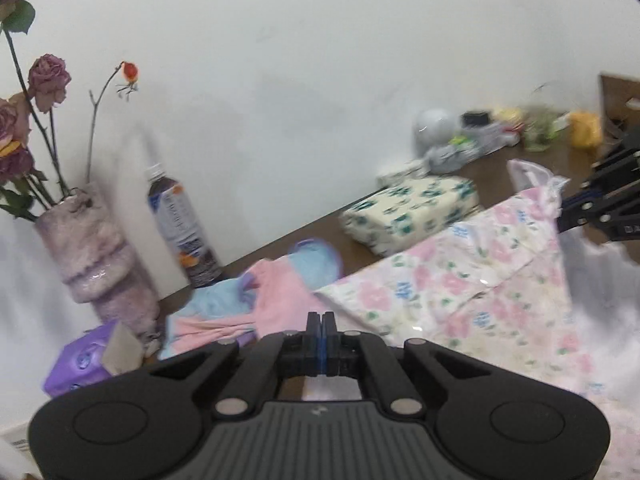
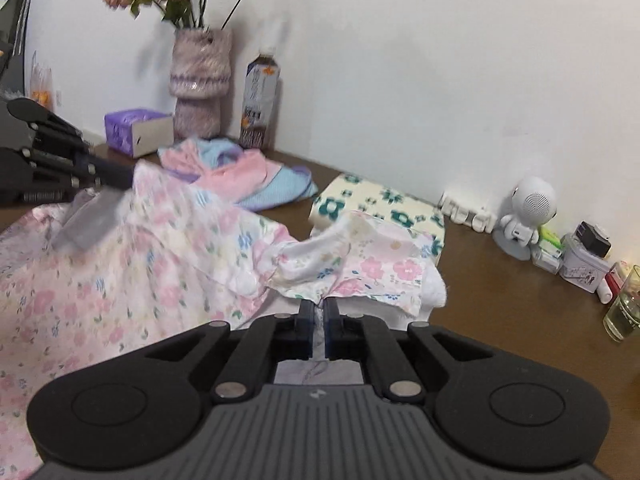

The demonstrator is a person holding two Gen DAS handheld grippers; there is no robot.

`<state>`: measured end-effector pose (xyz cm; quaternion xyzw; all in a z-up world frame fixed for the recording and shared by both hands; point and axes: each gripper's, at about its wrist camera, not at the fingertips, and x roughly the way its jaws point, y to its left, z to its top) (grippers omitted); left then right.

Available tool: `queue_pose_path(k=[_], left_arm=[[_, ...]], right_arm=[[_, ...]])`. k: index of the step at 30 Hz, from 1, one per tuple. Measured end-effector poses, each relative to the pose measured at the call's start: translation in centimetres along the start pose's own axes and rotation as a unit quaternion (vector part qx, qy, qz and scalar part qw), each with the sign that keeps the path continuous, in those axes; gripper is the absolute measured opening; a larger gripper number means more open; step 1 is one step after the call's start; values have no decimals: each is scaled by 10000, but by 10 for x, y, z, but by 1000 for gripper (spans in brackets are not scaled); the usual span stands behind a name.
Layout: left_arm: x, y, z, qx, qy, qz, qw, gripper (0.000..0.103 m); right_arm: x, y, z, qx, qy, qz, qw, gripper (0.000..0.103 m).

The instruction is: Fold clothes

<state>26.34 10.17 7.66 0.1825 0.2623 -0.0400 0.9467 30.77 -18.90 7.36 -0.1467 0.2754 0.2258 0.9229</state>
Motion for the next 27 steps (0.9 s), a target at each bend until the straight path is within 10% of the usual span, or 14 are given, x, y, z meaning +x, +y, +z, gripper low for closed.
queue_pose_path(k=[4, 7, 15, 18, 21, 27], left_arm=[[38, 0, -12, -282, 678, -208, 9971, 12], [22, 16, -19, -505, 528, -193, 9971, 22], [32, 32, -28, -730, 1132, -754, 9880, 41], [52, 26, -30, -813, 1368, -874, 9834, 40], [56, 20, -30, -702, 1367, -885, 9842, 0], [59, 10, -35, -169, 1119, -132, 9935, 0]], right_arm=[[40, -1, -5, 227, 171, -173, 9994, 8], [64, -11, -12, 590, 738, -191, 9953, 37], [10, -15, -22, 742, 666, 338, 9944, 46], [14, 4, -25, 501, 827, 307, 9948, 49], [23, 14, -31, 390, 950, 175, 9946, 50], [33, 7, -45, 494, 938, 63, 9943, 50]])
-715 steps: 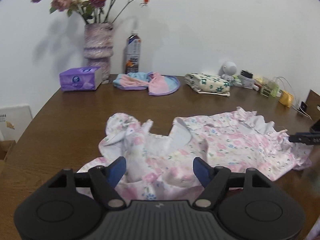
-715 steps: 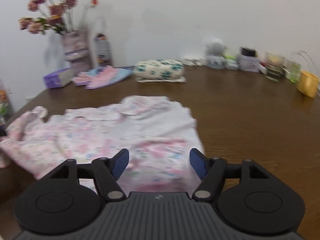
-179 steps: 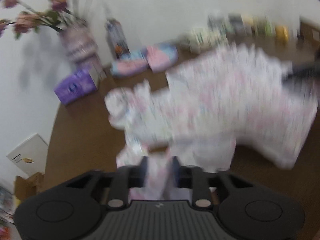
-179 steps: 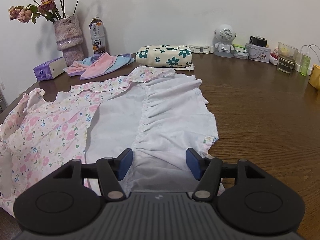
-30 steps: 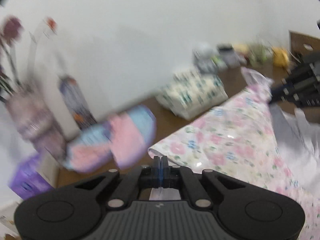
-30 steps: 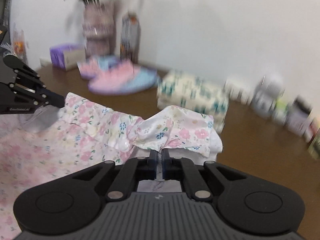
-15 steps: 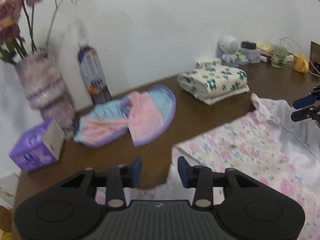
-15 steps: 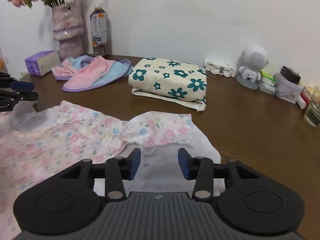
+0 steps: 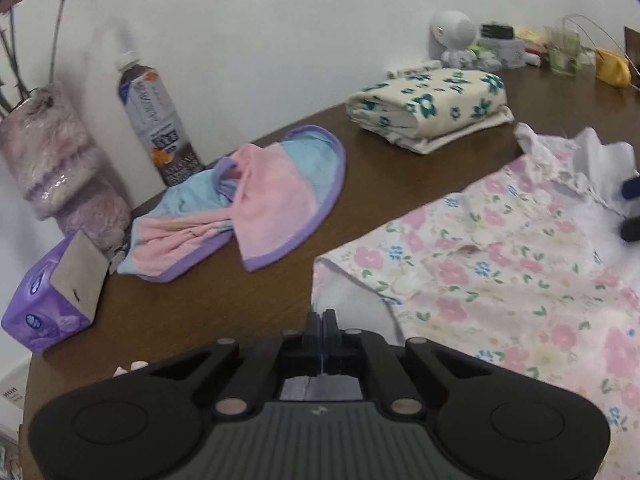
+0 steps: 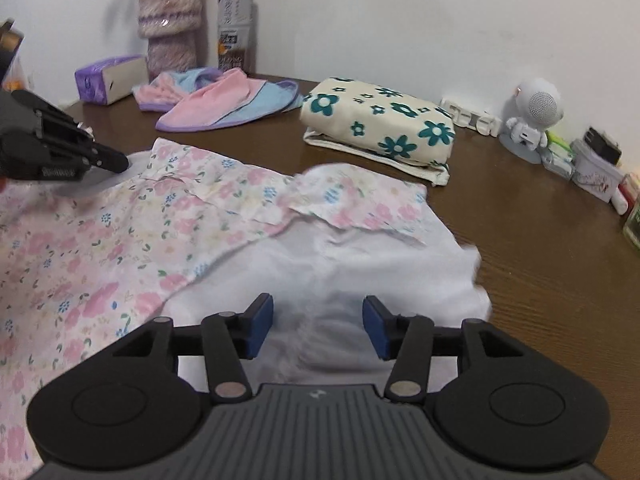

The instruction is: Fold clothes

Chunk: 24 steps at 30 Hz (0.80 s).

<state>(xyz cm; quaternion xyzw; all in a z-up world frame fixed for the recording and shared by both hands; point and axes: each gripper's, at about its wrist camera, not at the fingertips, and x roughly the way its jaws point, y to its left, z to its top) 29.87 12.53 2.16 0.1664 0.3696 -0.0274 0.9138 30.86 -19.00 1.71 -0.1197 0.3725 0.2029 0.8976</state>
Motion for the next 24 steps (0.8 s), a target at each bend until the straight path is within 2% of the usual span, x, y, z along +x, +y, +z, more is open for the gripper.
queue_pose_path(k=[3, 4, 6, 8, 11, 13, 17, 19, 21, 24], left_arm=[[0, 6, 2, -251, 28, -63, 9997, 4], [-2, 8, 3, -345, 22, -132, 9993, 10], [-19, 8, -1, -363, -35, -336, 9988, 14], [-39, 7, -7, -312, -82, -528, 9981, 26], [-69, 5, -19, -241, -117, -818, 9963, 26], [-83, -2, -37, -230, 24, -987, 9948, 27], [-93, -10, -72, -362, 327, -976, 9940, 27], [-97, -7, -85, -576, 262, -991, 9931, 29], [-104, -3, -93, -789, 249, -1025, 9913, 29], [-126, -2, -102, -970, -4, -1003, 9902, 28]], right_arm=[[-1, -7, -6, 111, -76, 22, 9999, 53], [-2, -10, -7, 167, -67, 36, 9998, 54], [-6, -13, -8, 278, -61, 71, 9996, 54], [-16, -12, -9, 325, -156, 165, 9992, 54], [-35, -4, -12, 232, -254, 381, 9987, 54], [-43, 2, -17, 129, -172, 488, 9986, 55], [-38, 7, -28, 165, 30, 458, 9988, 56], [-36, 12, -32, 80, 63, 435, 9990, 60], [-39, 16, -37, -84, 104, 457, 9989, 70], [-50, 16, -43, -80, 173, 338, 9992, 70]])
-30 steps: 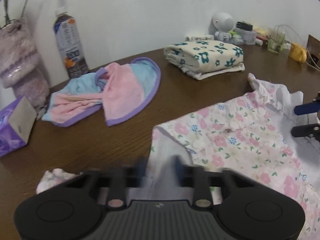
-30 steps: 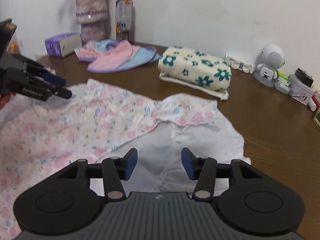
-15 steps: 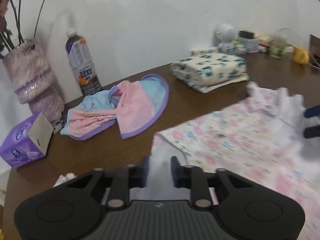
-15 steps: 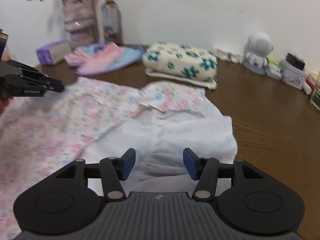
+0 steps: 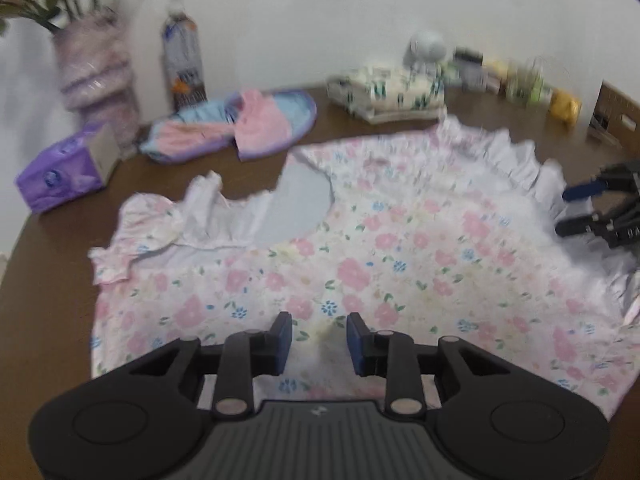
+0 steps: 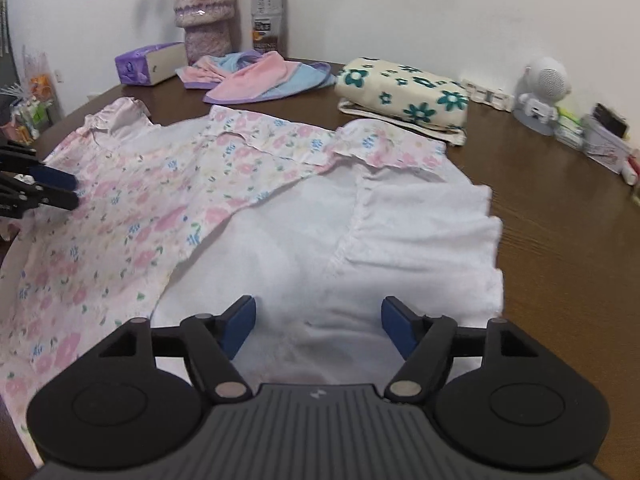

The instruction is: Fold clothes

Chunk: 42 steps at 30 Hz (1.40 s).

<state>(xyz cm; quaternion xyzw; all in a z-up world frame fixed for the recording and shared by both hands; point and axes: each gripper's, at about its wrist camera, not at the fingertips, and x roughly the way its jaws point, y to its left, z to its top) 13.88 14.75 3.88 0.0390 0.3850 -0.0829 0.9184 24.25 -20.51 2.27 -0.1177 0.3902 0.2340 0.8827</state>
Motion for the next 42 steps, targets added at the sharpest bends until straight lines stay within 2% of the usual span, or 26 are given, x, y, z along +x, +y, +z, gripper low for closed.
queue_pose_path(k=[3, 6, 8, 11, 14, 16, 21, 26, 32, 33, 35, 36, 38, 39, 40, 41, 42], left_arm=[[-33, -14, -15, -124, -385, -347, 9986, 26], [-52, -45, -34, 5, -506, -835, 9952, 26], [-60, -65, -47, 160, -471, -1110, 9926, 25], [-59, -93, -64, 458, -187, -1265, 9907, 18], [-59, -109, -80, 613, -140, -1114, 9918, 18], [-62, -111, -85, 575, -175, -1008, 9931, 18], [-68, -122, -102, 481, -491, -648, 9955, 18], [-73, -119, -109, 251, -715, -505, 9958, 18], [-76, -123, -112, 195, -752, -441, 9960, 19], [-76, -122, -112, 133, -756, -478, 9959, 21], [-79, -118, -112, -156, -846, -522, 9949, 41], [-81, -115, -112, -336, -907, -537, 9939, 48], [-90, -111, -111, -618, -1125, -460, 9907, 73], [-95, -109, -110, -743, -1254, -397, 9885, 79], [-99, -108, -110, -867, -1382, -335, 9860, 91], [-103, -107, -110, -967, -1473, -323, 9838, 97], [-106, -108, -110, -1032, -1509, -386, 9824, 98]], right_arm=[[-28, 5, -14, 138, -227, 100, 9996, 70], [-53, 17, -32, 284, -361, 213, 9987, 65], [-62, 26, -46, 389, -354, 325, 9981, 58], [-69, 42, -61, 433, -315, 462, 9975, 46], [-76, 60, -77, 251, -257, 538, 9979, 41], [-81, 68, -88, 128, -247, 423, 9987, 41], [-91, 74, -109, 83, -498, 166, 9986, 41], [-96, 74, -122, 280, -733, 54, 9969, 44], [-94, 77, -123, 368, -883, -69, 9954, 45], [-93, 77, -123, 367, -895, -76, 9953, 45], [-93, 77, -123, 377, -886, -63, 9953, 45], [-95, 77, -122, 420, -901, -85, 9950, 46], [-98, 77, -121, 504, -937, -129, 9942, 52], [-105, 78, -121, 526, -1039, -131, 9931, 63], [-111, 79, -121, 547, -1142, -133, 9919, 72], [-118, 81, -121, 568, -1241, -138, 9905, 88], [-124, 82, -120, 576, -1297, -181, 9897, 93]])
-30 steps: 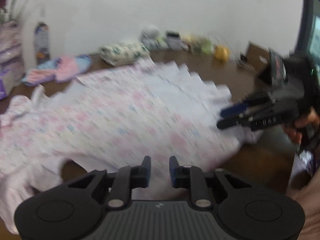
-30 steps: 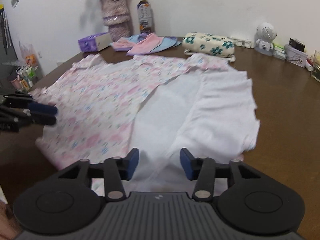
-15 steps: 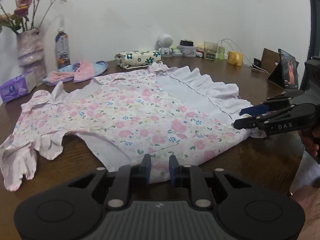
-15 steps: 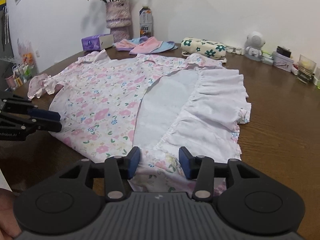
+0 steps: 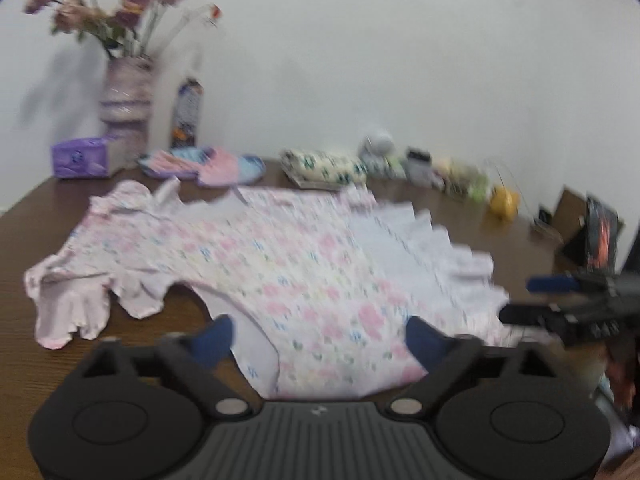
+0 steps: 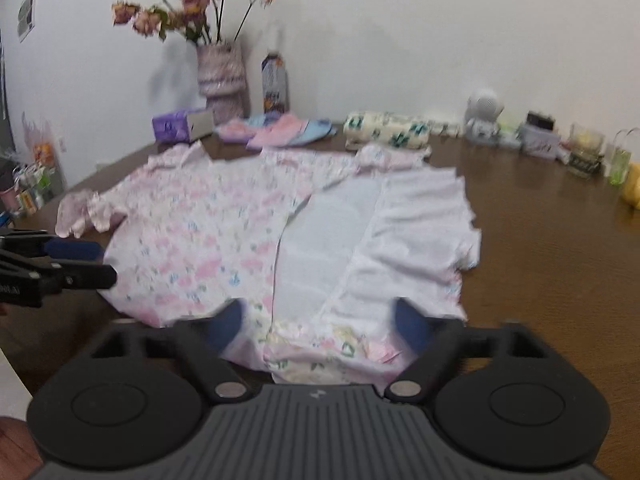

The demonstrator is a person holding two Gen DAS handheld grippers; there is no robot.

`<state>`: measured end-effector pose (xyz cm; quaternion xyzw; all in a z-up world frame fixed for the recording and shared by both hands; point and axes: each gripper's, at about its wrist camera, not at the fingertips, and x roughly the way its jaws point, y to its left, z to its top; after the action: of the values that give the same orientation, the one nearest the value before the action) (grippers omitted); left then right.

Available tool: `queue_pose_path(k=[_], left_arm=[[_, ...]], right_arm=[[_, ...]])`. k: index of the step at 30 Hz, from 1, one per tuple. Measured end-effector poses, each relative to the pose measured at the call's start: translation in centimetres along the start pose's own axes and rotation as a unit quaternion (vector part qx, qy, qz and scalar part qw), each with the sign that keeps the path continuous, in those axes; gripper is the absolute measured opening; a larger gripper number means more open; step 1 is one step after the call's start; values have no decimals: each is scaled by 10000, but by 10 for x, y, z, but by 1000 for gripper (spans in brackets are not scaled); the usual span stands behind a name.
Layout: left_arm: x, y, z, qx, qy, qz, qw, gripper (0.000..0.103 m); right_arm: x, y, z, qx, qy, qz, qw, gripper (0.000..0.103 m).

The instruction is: Fold clothes

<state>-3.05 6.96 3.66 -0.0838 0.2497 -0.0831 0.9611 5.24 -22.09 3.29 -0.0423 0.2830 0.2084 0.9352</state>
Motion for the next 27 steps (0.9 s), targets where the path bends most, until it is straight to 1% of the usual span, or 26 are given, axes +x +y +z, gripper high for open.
queue_pose_path(k=[1, 2, 3, 5, 7, 9, 13, 20, 22, 24, 25, 27], left_arm=[[-2, -1, 1, -73, -34, -57, 10000, 99], [-4, -2, 0, -135, -39, -126, 9998, 99], [-4, -3, -1, -179, -2, -215, 9996, 99], [-4, -8, -4, -176, 98, -318, 9993, 99], [-3, -12, -7, -102, 204, -318, 9992, 99], [-5, -12, -10, -98, 220, -280, 9993, 99], [-7, -13, -14, -65, 260, -248, 9993, 99], [-5, -21, -17, 213, 424, -188, 9987, 99], [-6, -22, -17, 393, 469, -129, 9980, 99], [-7, -24, -14, 716, 520, -110, 9960, 99], [-8, -25, -12, 982, 556, -114, 9935, 98], [-6, -29, -8, 1578, 650, -36, 9853, 97]], right_arm=[[-6, 2, 2, 6, -57, -36, 10000, 95], [-10, 2, 4, 49, -87, -3, 9999, 101], [-14, 3, 4, 116, -92, 44, 9999, 102], [-18, 6, 4, 192, -80, 130, 9997, 102], [-19, 9, 3, 202, -28, 172, 9996, 102], [-18, 12, 0, 199, 41, 177, 9996, 102], [-19, 12, -4, 232, 104, 56, 9997, 102], [-22, 10, -10, 187, 140, -129, 9996, 102], [-24, 10, -12, 97, 162, -191, 9996, 102], [-26, 10, -14, -64, 173, -254, 9995, 102], [-27, 10, -14, -254, 160, -310, 9991, 102], [-31, 10, -12, -729, 138, -442, 9963, 102]])
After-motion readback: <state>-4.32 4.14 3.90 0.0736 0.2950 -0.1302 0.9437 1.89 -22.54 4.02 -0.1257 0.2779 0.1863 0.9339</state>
